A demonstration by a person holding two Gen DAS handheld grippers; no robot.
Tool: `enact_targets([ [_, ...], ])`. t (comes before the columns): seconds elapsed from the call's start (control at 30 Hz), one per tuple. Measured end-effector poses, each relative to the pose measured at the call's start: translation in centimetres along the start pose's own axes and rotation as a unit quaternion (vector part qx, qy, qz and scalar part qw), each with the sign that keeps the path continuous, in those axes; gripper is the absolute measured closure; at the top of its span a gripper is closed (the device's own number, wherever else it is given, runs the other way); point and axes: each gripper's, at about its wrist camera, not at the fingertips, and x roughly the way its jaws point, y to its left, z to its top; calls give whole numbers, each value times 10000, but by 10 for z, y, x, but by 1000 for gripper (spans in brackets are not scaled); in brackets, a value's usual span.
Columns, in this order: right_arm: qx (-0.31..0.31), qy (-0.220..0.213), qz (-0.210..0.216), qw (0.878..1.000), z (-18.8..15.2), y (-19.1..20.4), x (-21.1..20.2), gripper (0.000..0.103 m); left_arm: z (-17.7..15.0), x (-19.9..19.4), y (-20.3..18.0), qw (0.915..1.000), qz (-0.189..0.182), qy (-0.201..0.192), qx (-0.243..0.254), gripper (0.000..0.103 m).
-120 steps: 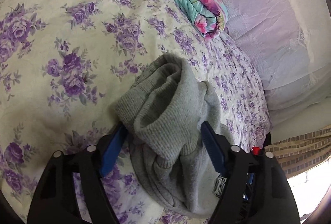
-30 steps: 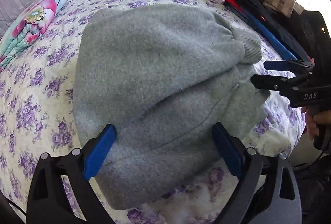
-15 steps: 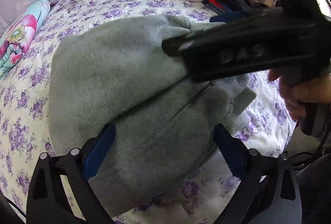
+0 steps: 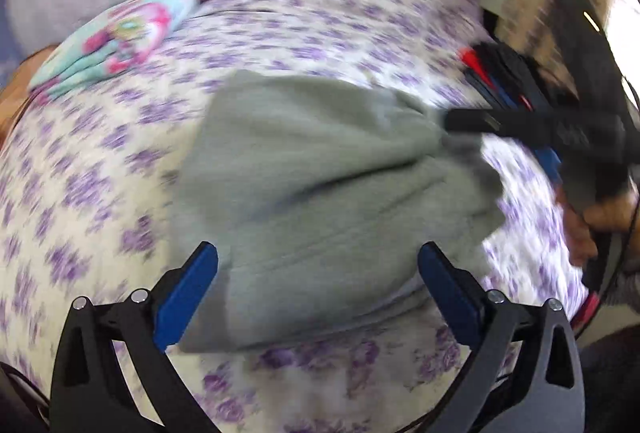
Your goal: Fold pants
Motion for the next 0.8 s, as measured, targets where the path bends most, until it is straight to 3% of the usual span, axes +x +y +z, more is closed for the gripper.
enact_targets([
  [0.07, -180, 135, 13, 9997, -9, 2, 1, 4, 0, -5, 19, 9982, 181, 34, -571, 4],
  [0.13, -292, 604, -243, 9974, -23, 2, 22, 4, 0, 2, 38, 9937, 369, 229, -1035, 4],
  [0.17, -124, 798, -223, 9965, -31, -4, 34, 4, -2, 11, 45, 9912, 439, 413, -1182, 5],
  [0.23, 684, 902, 233, 9933, -42, -25, 49, 4, -12, 33, 53, 9880, 427, 884, -1188, 4],
  [0.37, 1302, 1015, 531, 9849, -45, -33, 48, 4, -21, 37, 65, 9848, 78, 931, -1463, 4],
  [0.5, 2071, 529, 1272, 9686, -47, -49, 11, 4, -7, 19, 86, 9798, -692, 744, -1725, 5],
  [0.57, 2702, 441, 1689, 9469, -52, -64, -1, 4, -2, 11, 103, 9692, -1243, 672, -2018, 5],
  [0.63, 3243, 275, 1787, 9285, -59, -74, -11, 4, 0, 9, 118, 9607, -1525, 638, -2231, 5],
  [0.7, 3528, 13, 1765, 9189, -65, -75, -23, 4, 2, 8, 124, 9623, -1476, 647, -2193, 5],
  [0.8, 3624, -273, 1475, 9199, -71, -61, -39, 4, 7, 1, 121, 9779, -848, 585, -1819, 5],
])
